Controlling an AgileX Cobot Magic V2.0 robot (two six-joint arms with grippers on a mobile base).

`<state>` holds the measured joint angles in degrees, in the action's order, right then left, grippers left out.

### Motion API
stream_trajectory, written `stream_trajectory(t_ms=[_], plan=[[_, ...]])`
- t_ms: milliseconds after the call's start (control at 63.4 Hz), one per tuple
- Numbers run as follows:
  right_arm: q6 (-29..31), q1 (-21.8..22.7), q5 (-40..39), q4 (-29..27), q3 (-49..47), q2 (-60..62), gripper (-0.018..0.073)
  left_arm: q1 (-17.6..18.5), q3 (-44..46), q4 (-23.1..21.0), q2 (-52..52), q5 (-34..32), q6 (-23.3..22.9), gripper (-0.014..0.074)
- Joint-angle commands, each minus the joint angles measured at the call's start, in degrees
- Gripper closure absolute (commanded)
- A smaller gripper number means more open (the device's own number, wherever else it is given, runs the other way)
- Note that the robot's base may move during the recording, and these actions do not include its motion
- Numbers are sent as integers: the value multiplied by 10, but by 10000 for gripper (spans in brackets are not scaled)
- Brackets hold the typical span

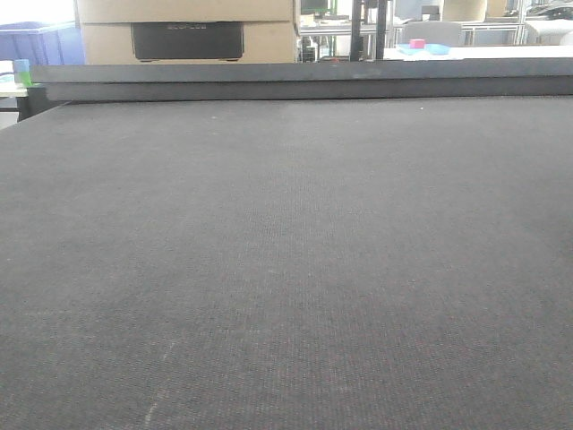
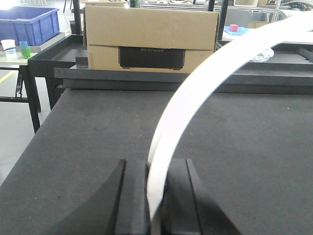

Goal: Grab PVC pipe and place in blue bin
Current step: 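Drive the base away from the table holding the pipe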

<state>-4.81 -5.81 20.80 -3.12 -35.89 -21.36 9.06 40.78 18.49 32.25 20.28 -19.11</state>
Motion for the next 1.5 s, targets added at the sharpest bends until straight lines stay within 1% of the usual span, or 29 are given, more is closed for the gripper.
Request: stream_trajectory(t_ms=[0, 1482], plan=[[4, -1, -11, 5, -4, 3, 721, -1, 0, 1, -4, -17, -4, 707], [4, -1, -11, 5, -4, 3, 721, -1, 0, 1, -4, -18, -4, 707]])
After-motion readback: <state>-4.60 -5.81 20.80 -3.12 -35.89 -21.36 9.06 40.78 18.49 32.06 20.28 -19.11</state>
